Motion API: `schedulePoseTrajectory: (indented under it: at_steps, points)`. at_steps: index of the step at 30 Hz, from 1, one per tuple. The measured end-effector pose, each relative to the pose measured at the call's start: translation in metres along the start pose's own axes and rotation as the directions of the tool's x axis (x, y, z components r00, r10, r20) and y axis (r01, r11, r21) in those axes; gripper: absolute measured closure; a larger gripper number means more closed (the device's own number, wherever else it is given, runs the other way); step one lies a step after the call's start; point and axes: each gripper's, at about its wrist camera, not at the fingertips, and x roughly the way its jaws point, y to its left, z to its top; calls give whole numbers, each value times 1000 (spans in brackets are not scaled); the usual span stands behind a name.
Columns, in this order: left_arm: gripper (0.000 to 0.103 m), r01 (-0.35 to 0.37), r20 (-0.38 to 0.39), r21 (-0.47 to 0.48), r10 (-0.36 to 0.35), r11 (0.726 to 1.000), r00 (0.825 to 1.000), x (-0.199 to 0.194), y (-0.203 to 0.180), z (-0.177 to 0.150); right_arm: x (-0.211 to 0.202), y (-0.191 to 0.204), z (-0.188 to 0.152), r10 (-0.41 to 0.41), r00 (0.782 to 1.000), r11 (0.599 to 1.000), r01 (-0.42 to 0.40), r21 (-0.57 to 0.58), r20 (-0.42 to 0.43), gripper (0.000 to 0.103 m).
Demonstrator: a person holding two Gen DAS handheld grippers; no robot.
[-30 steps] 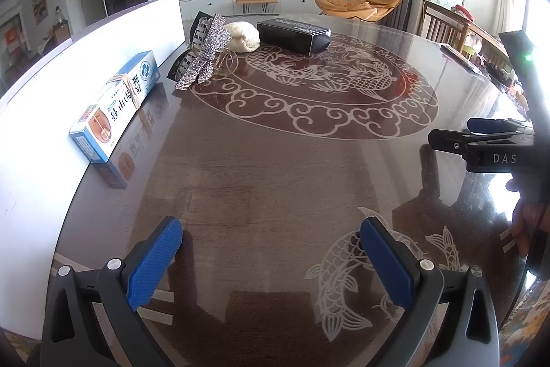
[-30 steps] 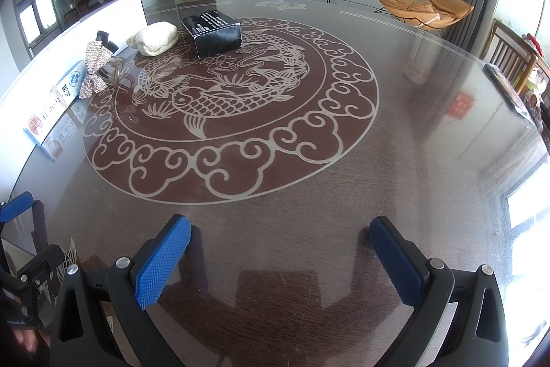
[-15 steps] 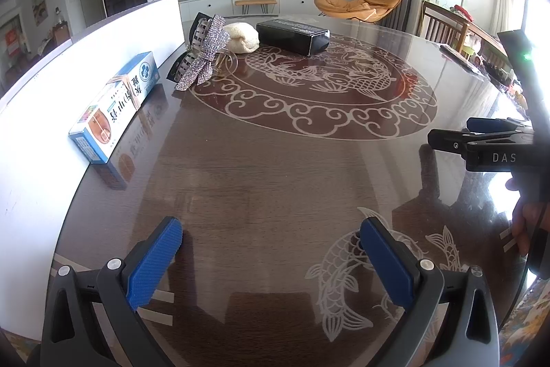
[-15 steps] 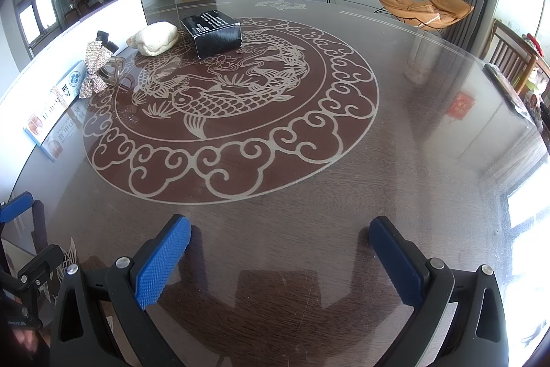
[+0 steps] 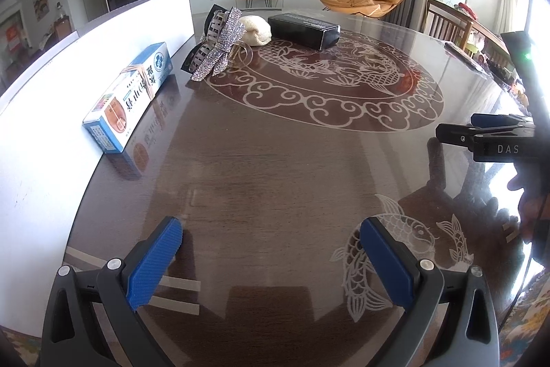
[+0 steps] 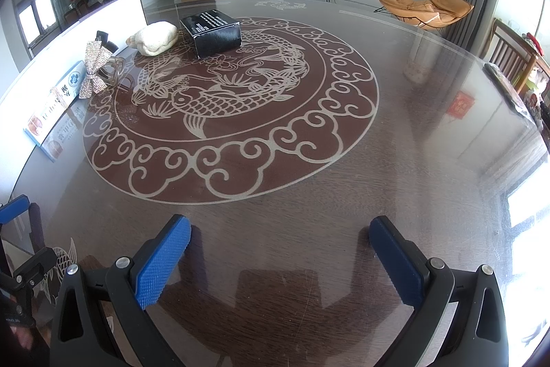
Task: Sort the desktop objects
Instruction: 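Lower the right tool onto the black odor removing bar box and close, then lift the black box with the right tool and hold it above the table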
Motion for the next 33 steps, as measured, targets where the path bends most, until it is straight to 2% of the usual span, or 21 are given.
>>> schedulePoseTrajectory:
  at_steps: [3,5,9,12,15,20,24,26,28,30,32,33]
  points:
    - [0,-22,7,-29,22,999,1000,0,7,0,8,0,14,29,998,999,-31,-38,-53,0]
    - [0,-27,9,-35,28,999,1000,1,8,0,14,2,34,34,999,998,-36,-60,-42,0]
    - [0,-31,14,-38,31,999,999,1,9,0,19,18,102,76,996,994,-71,-88,46,0]
    - [0,-29,15,-36,30,999,999,2,9,1,47,37,157,63,998,994,-62,-91,4,0]
    - [0,-24,12,-29,24,999,1000,2,10,1,77,56,193,67,997,993,-70,-93,-34,0]
    - [0,-24,13,-29,25,999,1000,3,10,2,118,86,217,36,993,989,-51,-135,-108,0]
    - [0,-27,15,-32,28,999,1000,4,10,3,137,96,220,9,991,983,-33,-182,-136,0]
    - [0,-30,18,-36,31,999,999,5,10,4,144,95,219,25,986,982,-55,-182,-163,0]
    - [0,-32,22,-37,33,999,999,5,10,4,144,90,216,83,980,980,-112,-164,-179,9]
    - [0,-31,24,-37,32,999,999,6,10,4,137,87,212,103,985,980,-125,-158,-139,32]
    - [0,-31,26,-38,32,999,999,6,11,4,131,83,208,110,986,980,-128,-155,-122,42]
    - [0,-30,27,-38,31,999,999,7,11,5,127,82,203,112,987,979,-129,-158,-115,43]
